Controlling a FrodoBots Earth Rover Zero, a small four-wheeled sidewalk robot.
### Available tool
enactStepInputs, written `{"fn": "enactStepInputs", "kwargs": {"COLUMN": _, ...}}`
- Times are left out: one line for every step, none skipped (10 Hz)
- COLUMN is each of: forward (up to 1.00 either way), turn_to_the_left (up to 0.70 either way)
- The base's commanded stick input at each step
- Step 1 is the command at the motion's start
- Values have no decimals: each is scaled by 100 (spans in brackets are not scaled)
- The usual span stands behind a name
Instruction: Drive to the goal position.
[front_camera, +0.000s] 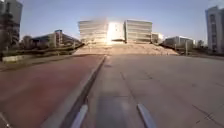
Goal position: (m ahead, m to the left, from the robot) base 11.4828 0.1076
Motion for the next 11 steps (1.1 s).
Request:
{"fn": "enactStepInputs", "kwargs": {"forward": 70, "turn_to_the_left": 0}}
{"fn": "enactStepInputs", "kwargs": {"forward": 70, "turn_to_the_left": 0}}
{"fn": "enactStepInputs", "kwargs": {"forward": 70, "turn_to_the_left": 0}}
{"fn": "enactStepInputs", "kwargs": {"forward": 70, "turn_to_the_left": 0}}
{"fn": "enactStepInputs", "kwargs": {"forward": 70, "turn_to_the_left": 0}}
{"fn": "enactStepInputs", "kwargs": {"forward": 70, "turn_to_the_left": 0}}
{"fn": "enactStepInputs", "kwargs": {"forward": 70, "turn_to_the_left": 0}}
{"fn": "enactStepInputs", "kwargs": {"forward": 70, "turn_to_the_left": 0}}
{"fn": "enactStepInputs", "kwargs": {"forward": 70, "turn_to_the_left": 0}}
{"fn": "enactStepInputs", "kwargs": {"forward": 70, "turn_to_the_left": 0}}
{"fn": "enactStepInputs", "kwargs": {"forward": 70, "turn_to_the_left": 0}}
